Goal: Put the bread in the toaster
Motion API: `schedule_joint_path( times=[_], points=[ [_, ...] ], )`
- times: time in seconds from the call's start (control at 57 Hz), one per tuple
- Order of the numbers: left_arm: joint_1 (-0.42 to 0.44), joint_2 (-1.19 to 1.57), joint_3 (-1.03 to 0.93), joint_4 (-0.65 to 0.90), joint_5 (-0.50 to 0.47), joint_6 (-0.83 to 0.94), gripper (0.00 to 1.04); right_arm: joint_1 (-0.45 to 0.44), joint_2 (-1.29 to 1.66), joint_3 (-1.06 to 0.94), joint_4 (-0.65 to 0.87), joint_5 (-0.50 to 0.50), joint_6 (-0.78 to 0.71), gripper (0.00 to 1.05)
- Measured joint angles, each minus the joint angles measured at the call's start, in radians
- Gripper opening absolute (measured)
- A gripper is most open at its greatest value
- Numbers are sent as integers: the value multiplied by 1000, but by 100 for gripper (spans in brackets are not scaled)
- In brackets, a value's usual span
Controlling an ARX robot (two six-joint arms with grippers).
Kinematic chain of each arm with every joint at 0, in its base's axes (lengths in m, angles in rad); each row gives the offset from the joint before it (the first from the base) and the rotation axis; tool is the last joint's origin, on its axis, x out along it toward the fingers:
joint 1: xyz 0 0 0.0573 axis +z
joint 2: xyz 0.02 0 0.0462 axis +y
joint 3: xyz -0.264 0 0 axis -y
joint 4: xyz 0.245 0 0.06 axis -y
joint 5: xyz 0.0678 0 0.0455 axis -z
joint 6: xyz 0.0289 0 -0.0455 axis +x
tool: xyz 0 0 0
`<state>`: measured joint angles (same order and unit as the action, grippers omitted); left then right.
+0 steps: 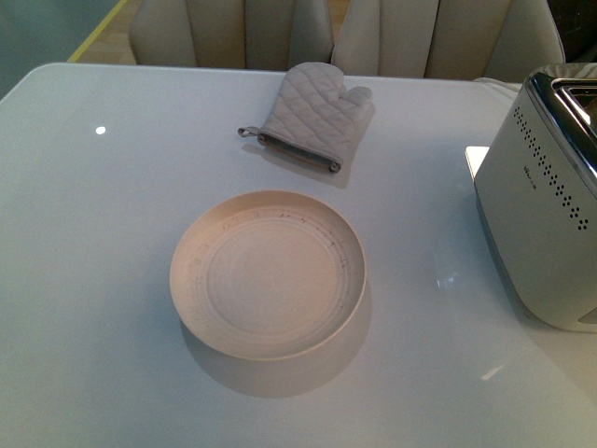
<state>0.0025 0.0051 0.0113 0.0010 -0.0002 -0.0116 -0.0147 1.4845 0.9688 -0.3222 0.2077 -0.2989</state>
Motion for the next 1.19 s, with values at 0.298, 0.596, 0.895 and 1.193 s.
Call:
schedule_joint_path(
  times=[0.298, 0.596, 0.895, 1.193],
  points=[
    [0, 0, 0, 0, 0, 0, 97, 8, 7, -53, 43, -23, 11, 3],
    [0, 0, 0, 0, 0, 0, 97, 5, 7, -103, 72, -48, 27, 44],
    [0, 0, 0, 0, 0, 0, 97, -19, -37, -131, 137, -77, 74, 94],
    [0, 0, 0, 0, 0, 0, 97, 25, -260, -273, 423, -77, 167, 96]
  ],
)
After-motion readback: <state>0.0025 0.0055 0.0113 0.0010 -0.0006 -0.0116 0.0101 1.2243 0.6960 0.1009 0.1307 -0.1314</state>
